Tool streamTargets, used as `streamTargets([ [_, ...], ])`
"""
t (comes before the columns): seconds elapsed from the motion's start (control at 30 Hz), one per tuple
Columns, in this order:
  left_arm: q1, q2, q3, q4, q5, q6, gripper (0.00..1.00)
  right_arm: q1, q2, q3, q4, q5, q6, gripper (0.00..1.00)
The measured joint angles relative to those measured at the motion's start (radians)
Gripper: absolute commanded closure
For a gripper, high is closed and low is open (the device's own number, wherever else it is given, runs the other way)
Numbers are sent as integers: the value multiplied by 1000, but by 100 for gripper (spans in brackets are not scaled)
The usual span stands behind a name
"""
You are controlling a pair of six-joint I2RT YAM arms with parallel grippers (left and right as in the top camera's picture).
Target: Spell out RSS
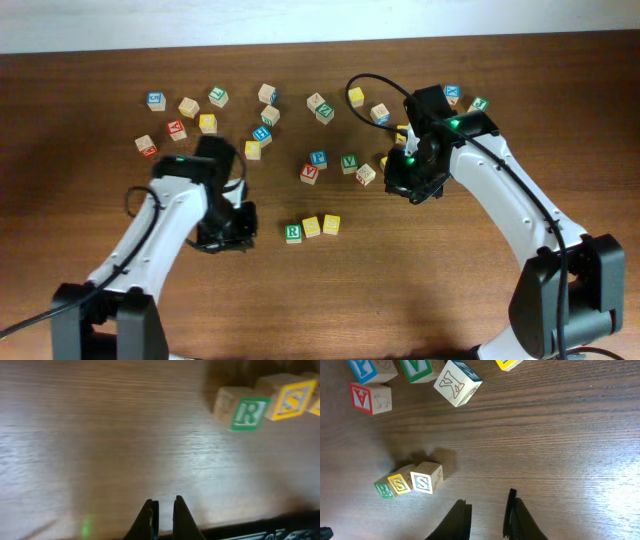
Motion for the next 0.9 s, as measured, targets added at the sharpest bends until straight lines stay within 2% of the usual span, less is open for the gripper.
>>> streamTargets([
  [0.17,-100,0,-1,22,-103,-134,96,24,6,-4,11,10,14,96],
  [0.27,-111,-2,-45,163,-117,-199,97,51,36,-46,85,23,69,96],
  [0.37,-111,0,-169,324,-108,-265,98,101,98,-62,118,23,103,96],
  [0.47,-111,0,-240,401,-100,-311,97,164,140,-63,135,23,141,96],
  [0.6,-119,0,-246,504,-71,-328,99,195,187,-63,148,23,188,96],
  [0.77,-182,86,-246,539,-40,-331,98,203,203,-64,147,23,192,96],
  [0.9,-180,95,-243,562,-17,-334,98,245,204,-111,192,16,211,96],
])
